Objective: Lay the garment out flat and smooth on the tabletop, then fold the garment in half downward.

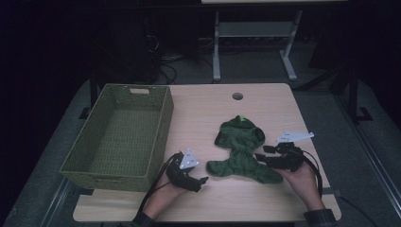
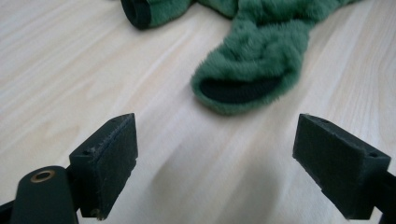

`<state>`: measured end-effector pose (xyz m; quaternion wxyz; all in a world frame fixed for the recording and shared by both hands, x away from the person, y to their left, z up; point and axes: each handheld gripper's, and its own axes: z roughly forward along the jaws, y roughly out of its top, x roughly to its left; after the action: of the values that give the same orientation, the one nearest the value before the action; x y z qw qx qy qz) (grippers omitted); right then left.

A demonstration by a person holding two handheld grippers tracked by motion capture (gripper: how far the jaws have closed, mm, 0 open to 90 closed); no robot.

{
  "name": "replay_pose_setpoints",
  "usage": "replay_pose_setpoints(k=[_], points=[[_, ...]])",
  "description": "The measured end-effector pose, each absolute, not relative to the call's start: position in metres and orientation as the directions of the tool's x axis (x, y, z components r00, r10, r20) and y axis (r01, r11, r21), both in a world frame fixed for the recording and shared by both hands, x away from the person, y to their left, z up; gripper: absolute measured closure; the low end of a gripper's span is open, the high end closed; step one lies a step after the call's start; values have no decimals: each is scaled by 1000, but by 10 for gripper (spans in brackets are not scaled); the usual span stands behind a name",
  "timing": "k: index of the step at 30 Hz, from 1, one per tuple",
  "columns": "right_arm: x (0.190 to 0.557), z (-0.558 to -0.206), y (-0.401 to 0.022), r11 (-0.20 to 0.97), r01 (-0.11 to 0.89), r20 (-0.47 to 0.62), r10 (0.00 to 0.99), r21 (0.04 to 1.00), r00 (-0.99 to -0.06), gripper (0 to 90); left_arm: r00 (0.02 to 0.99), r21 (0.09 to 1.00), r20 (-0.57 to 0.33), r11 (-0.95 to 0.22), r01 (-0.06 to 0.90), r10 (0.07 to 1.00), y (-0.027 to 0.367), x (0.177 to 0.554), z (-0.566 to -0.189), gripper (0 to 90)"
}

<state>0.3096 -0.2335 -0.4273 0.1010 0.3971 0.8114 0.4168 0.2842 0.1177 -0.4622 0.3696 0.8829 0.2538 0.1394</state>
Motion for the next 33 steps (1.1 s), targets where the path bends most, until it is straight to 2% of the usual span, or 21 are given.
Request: replay_pose_setpoints(k=[10,15,16,22,33], points=[[300,-427,-188,396,497,169,626,772,-761,554,843,714,58,-612,340,535,125,272,-474,125],[297,-426,-166,420,469,172,574,777,-800,589,849,725,27,-595,347,528,128,270,-477,123],[295,-427,-154,435,447,166,546,782,-821,618,853,719,0,-593,362,521,130,272,-478,123],[295,-430,-119,482,408,151,486,776,-861,682,855,722,-5,-589,362,519,133,271,-478,128],[303,-452,-83,552,417,125,488,723,-864,699,856,719,2,-596,358,516,133,272,-477,130]])
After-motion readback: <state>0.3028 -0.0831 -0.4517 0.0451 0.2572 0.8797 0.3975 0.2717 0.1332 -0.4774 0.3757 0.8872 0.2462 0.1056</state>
